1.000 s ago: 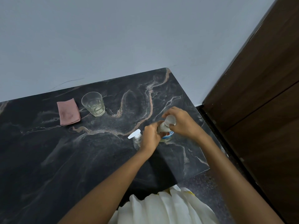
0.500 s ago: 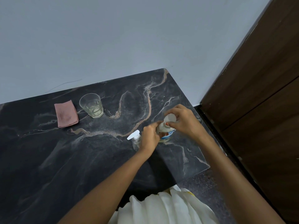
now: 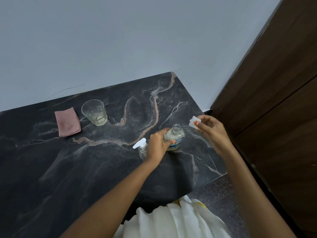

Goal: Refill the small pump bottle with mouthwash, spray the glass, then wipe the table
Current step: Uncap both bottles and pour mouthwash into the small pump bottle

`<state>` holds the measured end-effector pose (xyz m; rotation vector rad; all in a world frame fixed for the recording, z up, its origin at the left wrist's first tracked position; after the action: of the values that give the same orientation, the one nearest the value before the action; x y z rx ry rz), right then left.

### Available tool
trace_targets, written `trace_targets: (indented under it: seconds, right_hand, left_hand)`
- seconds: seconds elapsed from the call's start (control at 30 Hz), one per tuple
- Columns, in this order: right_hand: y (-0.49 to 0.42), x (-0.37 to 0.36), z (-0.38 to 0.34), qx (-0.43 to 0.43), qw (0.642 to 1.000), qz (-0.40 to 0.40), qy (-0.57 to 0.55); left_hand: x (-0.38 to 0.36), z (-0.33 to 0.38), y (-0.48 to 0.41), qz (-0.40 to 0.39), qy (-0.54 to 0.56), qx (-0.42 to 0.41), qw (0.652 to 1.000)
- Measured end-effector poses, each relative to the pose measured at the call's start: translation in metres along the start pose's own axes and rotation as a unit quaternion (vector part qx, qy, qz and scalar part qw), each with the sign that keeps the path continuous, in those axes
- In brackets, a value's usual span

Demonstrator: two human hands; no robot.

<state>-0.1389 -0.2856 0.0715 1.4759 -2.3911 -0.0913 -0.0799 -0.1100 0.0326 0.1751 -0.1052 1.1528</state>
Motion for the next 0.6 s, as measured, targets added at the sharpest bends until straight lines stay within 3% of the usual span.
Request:
trace_targets:
  seconds: [0.13,0.6]
  right_hand:
    - [-0.004,0.005,0.04,-0.039,0.998,0.038,-0.033]
    - [-0.009,-0.001,0.115,0.037,0.962,0.121,0.241]
  left_hand:
    - [-0.001,-0.001,-0.001,-0.001,0.003,0.004,1.0]
    - [-0.001,-0.005,-0.001,0.009,-0.002,0.012,1.0]
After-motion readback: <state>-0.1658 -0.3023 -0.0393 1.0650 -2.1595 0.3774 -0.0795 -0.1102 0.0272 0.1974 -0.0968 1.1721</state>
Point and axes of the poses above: each hand's wrist, its own y-axis away from the middle knuckle, its own x-axis out of the back of the hand, z = x × y, the point moved 7 cm from there along -y, towards the middle knuckle, and after that the axes turned 14 degrees about y, right-handed, at the moved point
